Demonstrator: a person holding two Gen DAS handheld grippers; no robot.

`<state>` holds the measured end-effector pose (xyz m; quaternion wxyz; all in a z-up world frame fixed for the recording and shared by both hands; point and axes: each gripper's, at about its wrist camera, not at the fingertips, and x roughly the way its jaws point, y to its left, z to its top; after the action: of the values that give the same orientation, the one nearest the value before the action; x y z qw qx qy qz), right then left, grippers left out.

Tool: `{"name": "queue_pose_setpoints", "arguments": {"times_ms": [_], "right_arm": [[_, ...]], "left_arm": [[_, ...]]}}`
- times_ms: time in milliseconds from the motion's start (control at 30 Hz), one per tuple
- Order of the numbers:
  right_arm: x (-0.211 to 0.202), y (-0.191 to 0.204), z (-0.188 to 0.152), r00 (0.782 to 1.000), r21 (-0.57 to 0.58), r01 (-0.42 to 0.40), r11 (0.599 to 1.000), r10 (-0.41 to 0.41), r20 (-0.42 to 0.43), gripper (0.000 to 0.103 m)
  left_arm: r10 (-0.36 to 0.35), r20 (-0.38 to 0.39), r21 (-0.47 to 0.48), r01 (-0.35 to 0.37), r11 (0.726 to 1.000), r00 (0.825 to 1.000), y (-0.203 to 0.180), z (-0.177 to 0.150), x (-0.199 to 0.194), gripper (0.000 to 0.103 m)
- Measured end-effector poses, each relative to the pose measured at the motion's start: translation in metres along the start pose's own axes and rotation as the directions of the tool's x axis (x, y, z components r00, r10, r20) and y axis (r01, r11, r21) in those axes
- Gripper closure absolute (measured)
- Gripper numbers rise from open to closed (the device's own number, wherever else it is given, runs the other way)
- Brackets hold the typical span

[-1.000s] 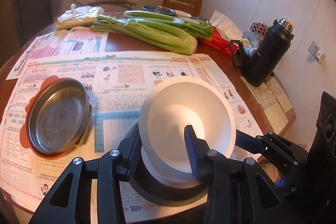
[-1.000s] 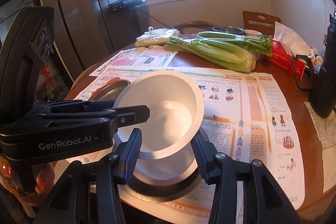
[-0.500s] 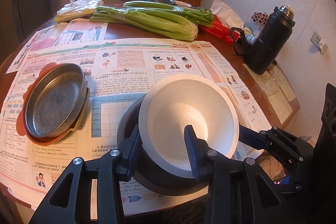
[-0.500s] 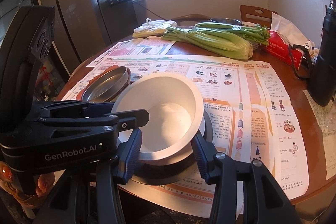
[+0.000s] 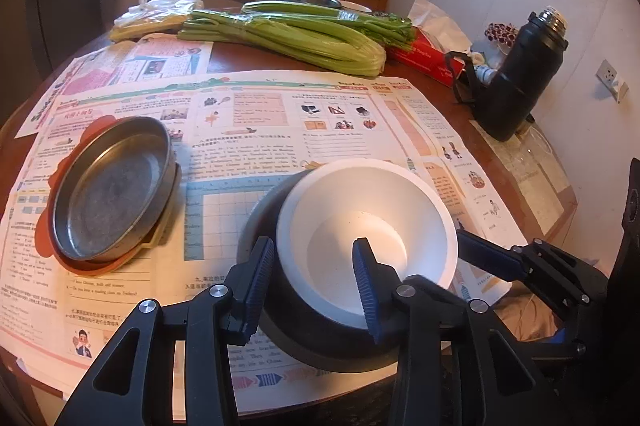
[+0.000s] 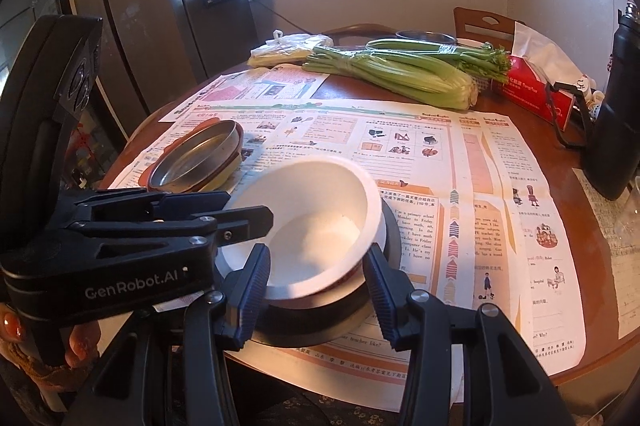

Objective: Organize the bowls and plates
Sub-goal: 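Lower the second paper bowl into the first one and open the left tool, then close the left tool on the steel bowl rim holding the nested bowls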

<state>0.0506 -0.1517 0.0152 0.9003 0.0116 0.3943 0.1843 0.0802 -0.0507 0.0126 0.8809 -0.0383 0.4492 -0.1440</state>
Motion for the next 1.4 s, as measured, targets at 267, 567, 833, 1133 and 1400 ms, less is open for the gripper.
{"name": "queue_pose_setpoints", "arguments": {"times_ms": [267, 567, 833, 1133, 1400], "right_arm": [[-0.004, -0.018, 0.002, 0.999, 0.074, 0.023, 0.997, -0.025, 0.021, 0.054], [0.015, -0.032, 0.000, 0.999, 0.131, 0.039, 0.991, -0.035, -0.033, 0.053], [0.031, -0.030, -0.004, 0.998, 0.141, 0.022, 0.990, -0.012, -0.065, 0.050], [0.047, -0.025, -0.008, 0.995, 0.129, -0.012, 0.992, 0.026, -0.101, 0.044], [0.050, -0.020, -0.006, 0.995, 0.117, 0.003, 0.993, 0.009, -0.104, 0.043]], "left_arm": [[0.035, 0.007, -0.028, -0.035, 0.999, 0.999, 0.015, 0.004, 0.003, 0.055], [0.023, -0.025, -0.040, -0.024, 0.999, 0.999, 0.019, 0.003, 0.020, 0.051], [0.016, -0.059, -0.028, -0.018, 0.999, 0.998, 0.017, 0.001, 0.038, 0.051], [-0.013, -0.083, -0.032, 0.010, 0.999, 0.996, 0.019, 0.000, 0.051, 0.050], [-0.031, -0.087, -0.026, 0.029, 0.999, 0.996, 0.019, -0.001, 0.052, 0.051]]}}
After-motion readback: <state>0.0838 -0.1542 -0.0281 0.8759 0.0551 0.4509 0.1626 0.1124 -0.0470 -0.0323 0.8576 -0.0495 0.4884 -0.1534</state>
